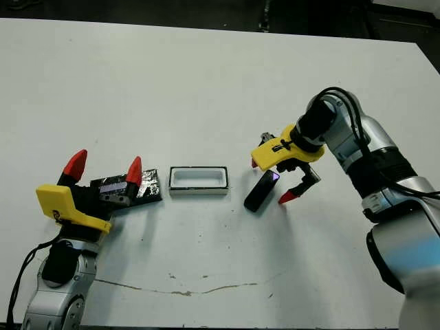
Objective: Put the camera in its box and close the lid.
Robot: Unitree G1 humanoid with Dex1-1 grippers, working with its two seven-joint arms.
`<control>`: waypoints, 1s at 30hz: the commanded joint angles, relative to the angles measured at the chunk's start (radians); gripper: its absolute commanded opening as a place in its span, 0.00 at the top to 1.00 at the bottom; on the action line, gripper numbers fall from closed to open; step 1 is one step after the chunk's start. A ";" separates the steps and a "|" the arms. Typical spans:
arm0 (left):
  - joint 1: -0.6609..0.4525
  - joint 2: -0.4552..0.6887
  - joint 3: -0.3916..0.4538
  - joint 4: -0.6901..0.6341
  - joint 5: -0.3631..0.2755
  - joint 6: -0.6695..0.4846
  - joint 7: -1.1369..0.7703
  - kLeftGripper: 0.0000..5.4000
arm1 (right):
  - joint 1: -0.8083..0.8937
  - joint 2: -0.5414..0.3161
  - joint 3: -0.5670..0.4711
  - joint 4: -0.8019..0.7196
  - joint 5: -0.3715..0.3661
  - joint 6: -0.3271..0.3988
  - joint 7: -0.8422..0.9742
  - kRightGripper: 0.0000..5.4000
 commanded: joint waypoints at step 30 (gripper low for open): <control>0.011 -0.009 -0.002 -0.002 0.011 0.018 0.008 0.00 | -0.084 -0.080 0.017 -0.029 -0.021 0.012 0.016 0.69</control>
